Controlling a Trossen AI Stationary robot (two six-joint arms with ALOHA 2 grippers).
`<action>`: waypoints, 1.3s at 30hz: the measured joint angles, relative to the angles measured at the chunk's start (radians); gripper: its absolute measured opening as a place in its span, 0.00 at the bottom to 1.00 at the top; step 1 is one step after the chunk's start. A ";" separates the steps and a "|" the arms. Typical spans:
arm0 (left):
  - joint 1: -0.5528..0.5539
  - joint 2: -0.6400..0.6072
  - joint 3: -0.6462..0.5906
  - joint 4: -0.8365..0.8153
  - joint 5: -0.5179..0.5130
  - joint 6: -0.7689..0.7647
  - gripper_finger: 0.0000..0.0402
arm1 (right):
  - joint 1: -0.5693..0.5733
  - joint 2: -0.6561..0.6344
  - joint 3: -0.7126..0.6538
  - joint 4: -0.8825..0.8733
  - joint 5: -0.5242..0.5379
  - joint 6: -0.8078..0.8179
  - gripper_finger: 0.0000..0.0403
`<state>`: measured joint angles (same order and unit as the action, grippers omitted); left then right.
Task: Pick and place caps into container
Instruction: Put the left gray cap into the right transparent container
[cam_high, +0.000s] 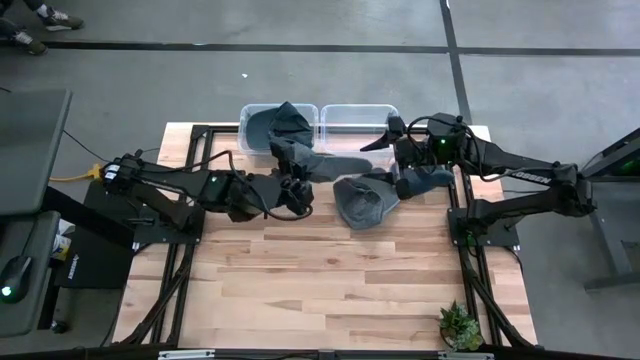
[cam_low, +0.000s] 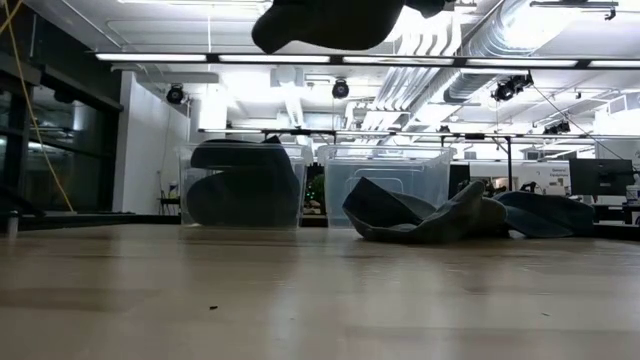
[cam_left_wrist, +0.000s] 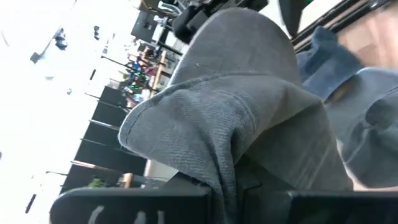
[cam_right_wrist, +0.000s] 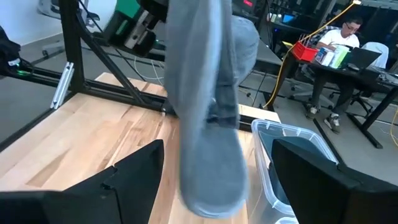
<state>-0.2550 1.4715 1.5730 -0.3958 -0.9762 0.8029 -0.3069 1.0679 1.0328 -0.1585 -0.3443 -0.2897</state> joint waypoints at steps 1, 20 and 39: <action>0.000 0.000 0.000 0.011 -0.005 0.014 0.00 | 0.000 0.000 0.000 0.001 -0.002 0.002 0.73; 0.062 0.048 -0.003 0.170 0.014 0.060 0.00 | 0.000 0.000 0.000 0.050 -0.022 0.059 0.32; 0.074 0.043 0.000 0.214 0.069 0.054 0.09 | 0.000 0.000 0.000 0.047 -0.020 0.048 0.01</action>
<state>-0.1809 1.5146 1.5726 -0.1821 -0.9075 0.8566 -0.3065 1.0679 1.0328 -0.1116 -0.3646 -0.2416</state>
